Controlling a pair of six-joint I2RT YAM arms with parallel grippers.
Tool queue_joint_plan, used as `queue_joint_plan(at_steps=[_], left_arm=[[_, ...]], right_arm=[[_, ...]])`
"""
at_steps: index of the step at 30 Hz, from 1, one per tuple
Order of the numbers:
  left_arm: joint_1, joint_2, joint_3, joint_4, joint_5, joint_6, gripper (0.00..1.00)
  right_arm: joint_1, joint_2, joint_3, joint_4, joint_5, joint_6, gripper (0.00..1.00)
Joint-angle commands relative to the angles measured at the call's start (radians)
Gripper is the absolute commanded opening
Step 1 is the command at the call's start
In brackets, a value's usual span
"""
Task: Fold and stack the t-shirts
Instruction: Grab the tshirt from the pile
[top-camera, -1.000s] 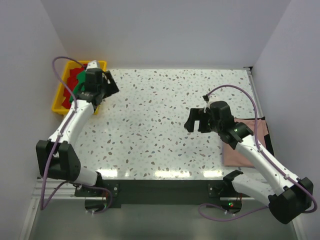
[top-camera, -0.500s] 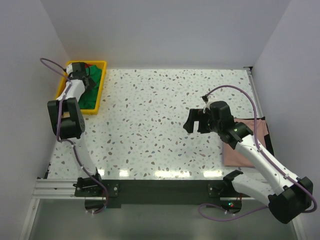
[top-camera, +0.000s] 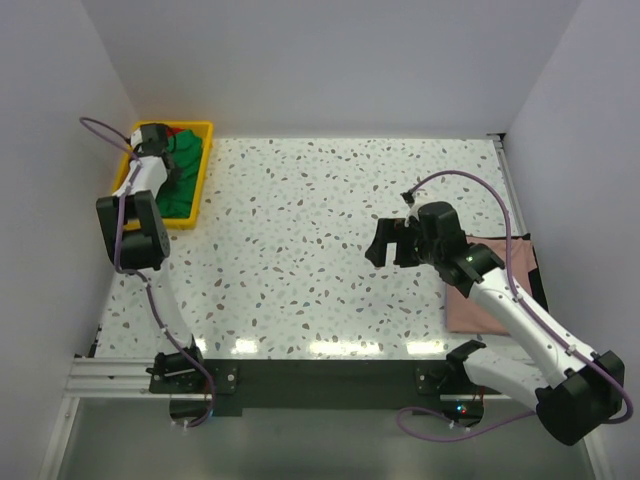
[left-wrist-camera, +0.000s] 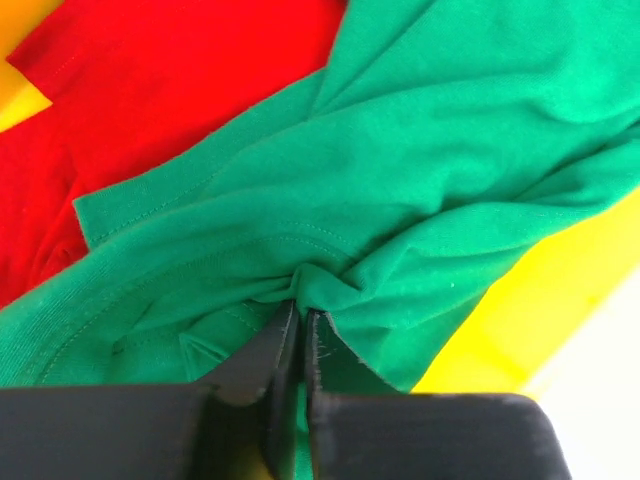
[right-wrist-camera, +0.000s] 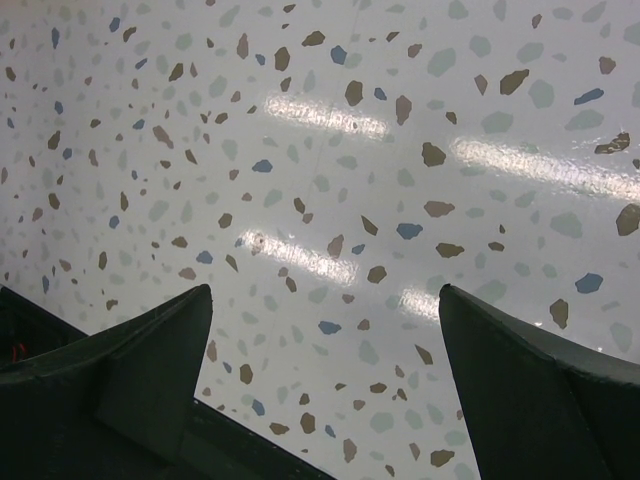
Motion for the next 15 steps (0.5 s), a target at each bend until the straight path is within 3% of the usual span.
queue_joint_plan(at_steps=[1, 11, 15], left_arm=[[0.009, -0.118, 0.038, 0.014, 0.022, 0.005, 0.01], [0.011, -0.336, 0.087, 0.006, 0.088, 0.061, 0.0], [0.008, -0.43, 0.099, 0.043, 0.192, 0.066, 0.0]], right_arm=[[-0.001, 0.003, 0.002, 0.03, -0.019, -0.018, 0.99], [-0.001, 0.021, 0.007, 0.044, -0.033, -0.017, 0.99], [-0.001, 0.022, 0.012, 0.053, -0.034, -0.019, 0.99]])
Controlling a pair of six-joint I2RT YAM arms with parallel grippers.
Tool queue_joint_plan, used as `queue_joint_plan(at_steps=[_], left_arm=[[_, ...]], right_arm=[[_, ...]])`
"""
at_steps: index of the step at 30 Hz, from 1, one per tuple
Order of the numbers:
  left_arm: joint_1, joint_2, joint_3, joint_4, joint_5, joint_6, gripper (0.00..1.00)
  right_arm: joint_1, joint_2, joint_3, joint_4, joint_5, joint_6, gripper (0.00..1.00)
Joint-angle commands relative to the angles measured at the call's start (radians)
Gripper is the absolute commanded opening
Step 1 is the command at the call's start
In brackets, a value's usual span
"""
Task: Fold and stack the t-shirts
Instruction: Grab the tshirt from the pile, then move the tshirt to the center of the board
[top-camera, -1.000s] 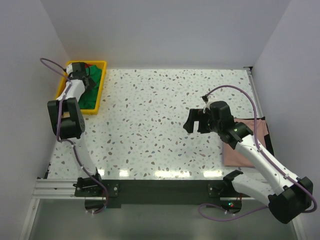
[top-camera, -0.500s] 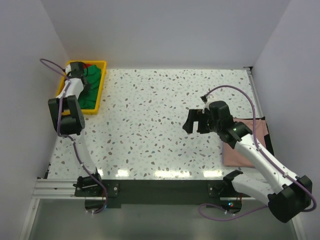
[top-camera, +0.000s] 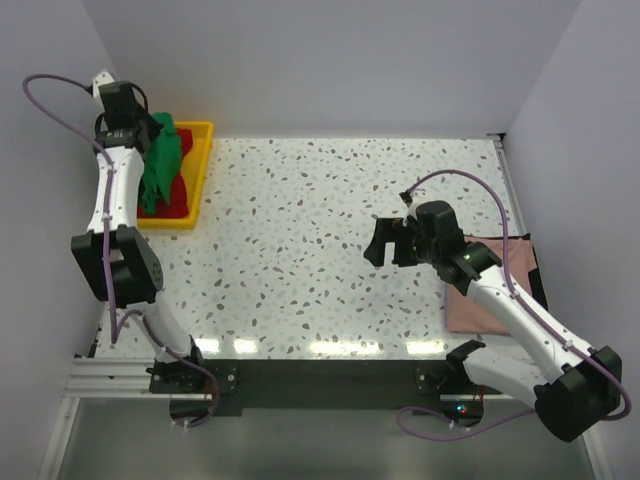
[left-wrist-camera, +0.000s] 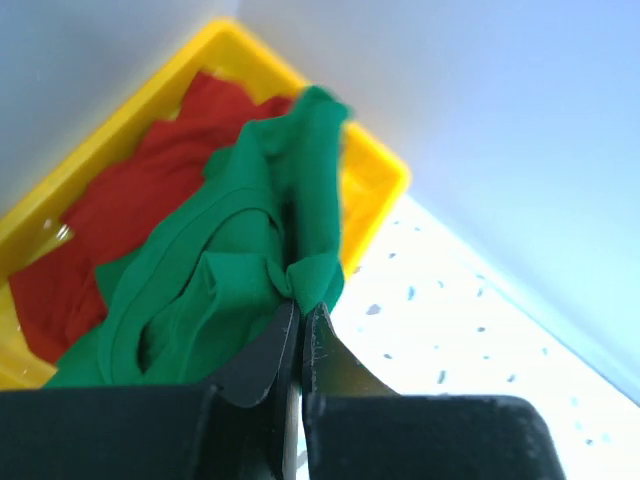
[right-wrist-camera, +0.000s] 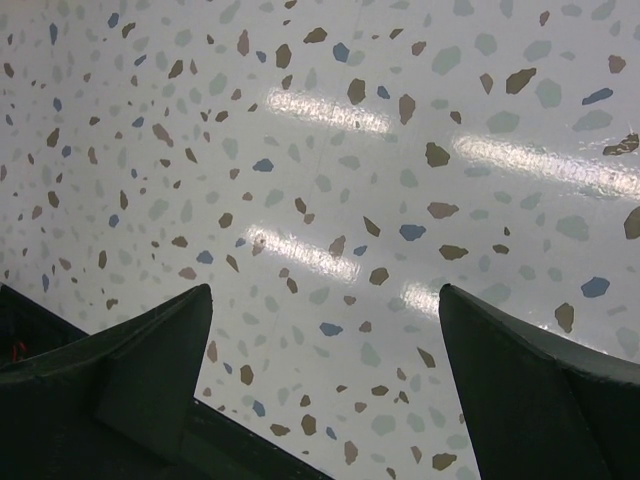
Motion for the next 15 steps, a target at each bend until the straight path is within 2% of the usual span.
queue_joint_plan(at_steps=[1, 5, 10, 15], left_arm=[[0.009, -0.154, 0.05, 0.086, 0.108, 0.031, 0.0], [-0.003, -0.254, 0.052, 0.143, 0.227, 0.017, 0.0], [-0.064, -0.364, 0.058, 0.175, 0.28, 0.014, 0.0], [-0.274, -0.415, 0.035, 0.167, 0.243, 0.049, 0.0]], right_arm=[[-0.001, 0.0, 0.01, 0.045, -0.03, -0.02, 0.99], [-0.001, 0.0, 0.01, 0.057, -0.039, -0.022, 0.99], [-0.001, 0.007, 0.01, 0.062, -0.05, -0.022, 0.99], [-0.001, 0.007, 0.013, 0.057, -0.041, -0.025, 0.99]])
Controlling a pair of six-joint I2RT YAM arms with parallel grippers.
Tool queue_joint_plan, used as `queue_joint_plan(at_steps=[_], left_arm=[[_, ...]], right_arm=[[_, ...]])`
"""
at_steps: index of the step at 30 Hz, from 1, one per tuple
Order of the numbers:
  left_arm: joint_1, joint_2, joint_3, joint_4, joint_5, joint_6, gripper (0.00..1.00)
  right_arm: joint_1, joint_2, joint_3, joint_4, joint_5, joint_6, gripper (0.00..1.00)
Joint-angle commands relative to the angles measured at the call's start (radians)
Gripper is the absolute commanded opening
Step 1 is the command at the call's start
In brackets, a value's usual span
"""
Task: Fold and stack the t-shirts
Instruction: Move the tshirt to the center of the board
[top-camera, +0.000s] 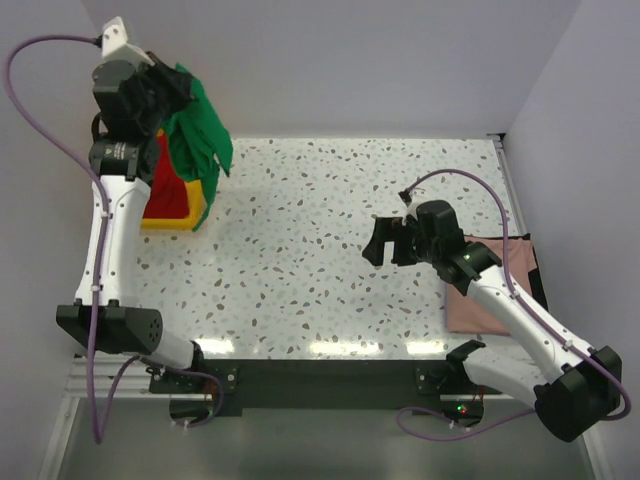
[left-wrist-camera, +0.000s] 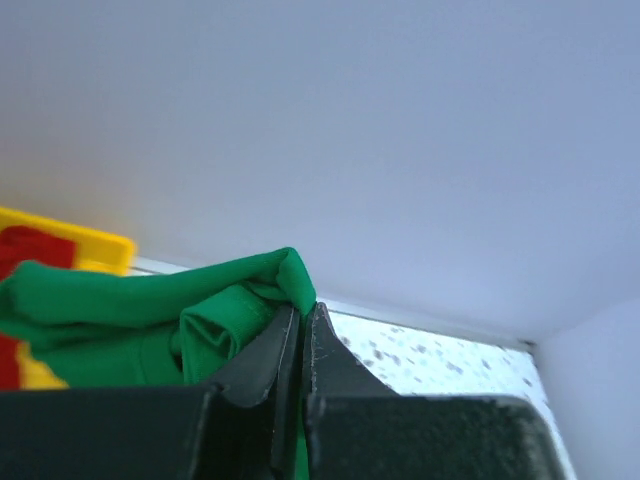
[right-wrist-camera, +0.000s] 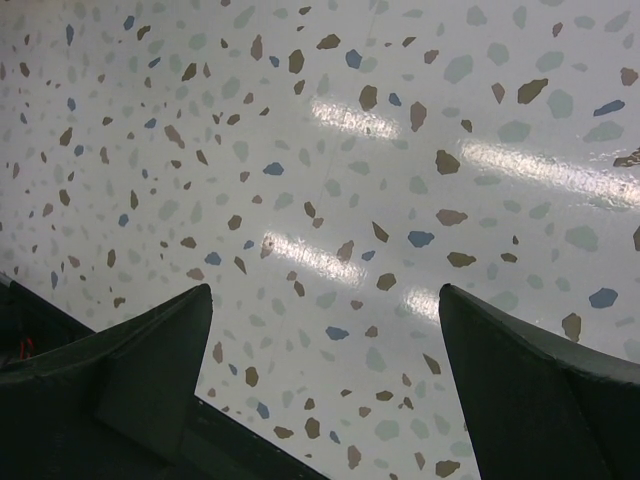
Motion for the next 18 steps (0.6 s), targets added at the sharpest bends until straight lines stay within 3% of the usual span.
queue_joint_plan(at_steps=[1, 6, 7, 9, 10, 14, 18], left_arm=[[-0.177, -0.054, -0.001, 0.074, 0.024, 0.028, 0.0], [-0.372, -0.074, -0.17, 0.161, -0.028, 0.004, 0.03], [-0.424, -0.06, -0.251, 0.183, -0.02, -0.005, 0.11], [-0.473, 0.005, -0.322, 0.212, 0.019, -0.033, 0.37], [-0.518, 0.035, -0.326, 0.205, 0.032, -0.033, 0.4], [-0.54, 0.098, -0.378, 0.185, 0.072, -0.067, 0.54], [-0.532, 0.061, -0.458, 0.122, -0.022, -0.07, 0.57]], right_arm=[[-0.001, 0.001, 0.013, 0.037, -0.014, -0.022, 0.99], [-0.002, 0.003, 0.013, 0.026, -0.001, -0.021, 0.99], [-0.001, 0.006, 0.015, 0.025, 0.003, -0.018, 0.99], [0.001, 0.013, 0.018, 0.014, 0.022, -0.011, 0.99], [-0.001, 0.016, 0.018, 0.014, 0.027, -0.007, 0.99], [-0.001, 0.038, 0.012, 0.017, 0.079, 0.012, 0.99], [-0.001, 0.081, -0.008, 0.057, 0.05, 0.038, 0.98]])
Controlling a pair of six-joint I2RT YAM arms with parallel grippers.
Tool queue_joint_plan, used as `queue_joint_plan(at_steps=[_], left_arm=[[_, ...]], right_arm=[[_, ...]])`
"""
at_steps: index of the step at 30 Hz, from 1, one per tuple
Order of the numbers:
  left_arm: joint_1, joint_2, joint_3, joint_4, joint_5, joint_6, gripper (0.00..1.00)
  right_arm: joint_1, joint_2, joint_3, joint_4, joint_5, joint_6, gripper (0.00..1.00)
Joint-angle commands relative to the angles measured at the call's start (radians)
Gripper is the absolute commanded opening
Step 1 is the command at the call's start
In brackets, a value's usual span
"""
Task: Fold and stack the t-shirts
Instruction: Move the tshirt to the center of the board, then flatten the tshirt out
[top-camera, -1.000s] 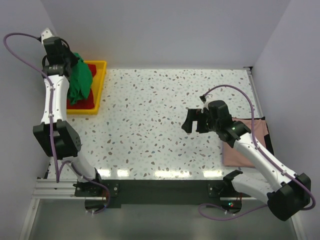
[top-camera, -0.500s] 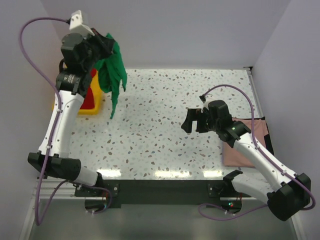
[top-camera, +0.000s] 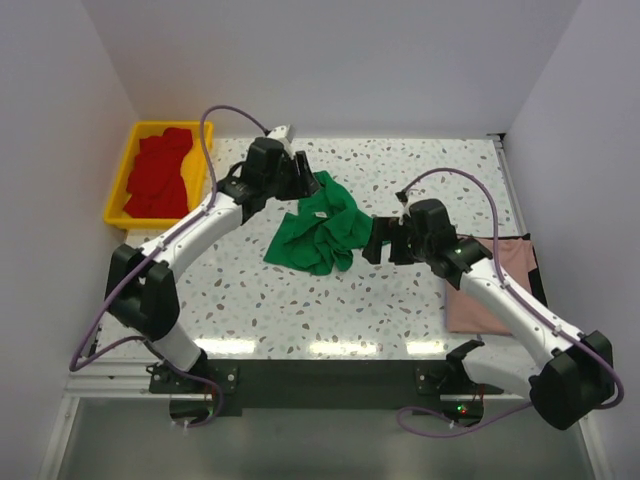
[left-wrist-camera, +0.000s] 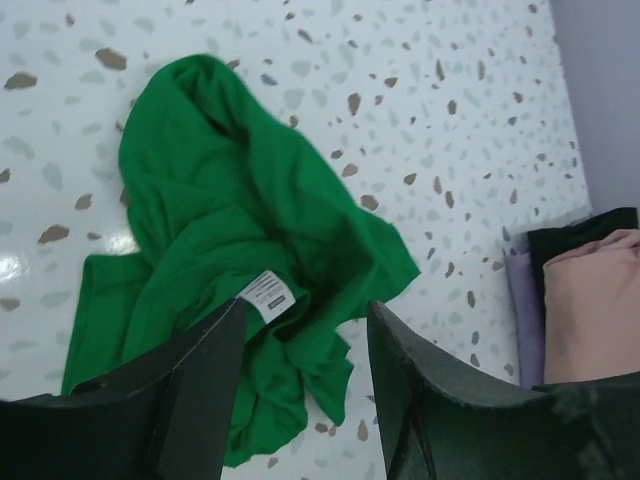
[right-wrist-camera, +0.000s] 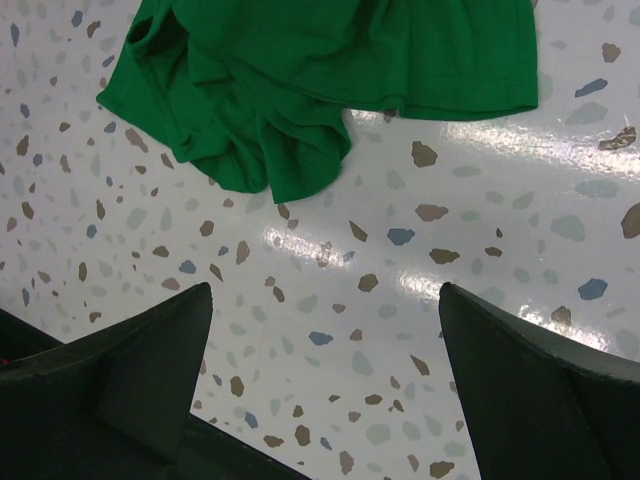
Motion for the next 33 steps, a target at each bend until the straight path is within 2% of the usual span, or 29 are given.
queue_joint_plan(at_steps=[1, 2, 5, 6, 10, 15, 23, 29, 33], left_arm=[[0.031, -0.078, -0.035, -0.001, -0.08, -0.032, 0.57], [0.039, -0.087, -0.055, -0.02, -0.124, -0.043, 0.56], [0.103, -0.119, -0.167, -0.044, -0.113, -0.078, 0.49], [0.143, -0.13, -0.226, -0.041, -0.102, -0.087, 0.48], [0.18, -0.138, -0.357, -0.012, -0.089, -0.09, 0.45], [0.178, -0.109, -0.474, 0.135, 0.047, -0.084, 0.44], [0.132, -0.036, -0.477, 0.233, 0.128, -0.077, 0.48], [0.095, 0.025, -0.426, 0.216, 0.093, -0.06, 0.49], [0.071, 0.072, -0.411, 0.21, 0.059, -0.05, 0.49]], right_arm=[[0.001, 0.035, -0.014, 0.072, -0.012, 0.031, 0.99], [0.002, 0.045, -0.03, 0.113, -0.027, 0.037, 0.98], [0.045, 0.092, -0.034, 0.17, -0.03, 0.057, 0.93], [0.059, 0.129, -0.025, 0.174, 0.002, 0.058, 0.91], [0.145, 0.223, 0.042, 0.188, 0.106, 0.055, 0.88], [0.191, 0.351, 0.085, 0.248, 0.207, 0.072, 0.87], [0.19, 0.479, 0.108, 0.329, 0.329, 0.126, 0.81], [0.19, 0.542, 0.11, 0.378, 0.284, 0.158, 0.73], [0.191, 0.582, 0.101, 0.403, 0.278, 0.181, 0.72]])
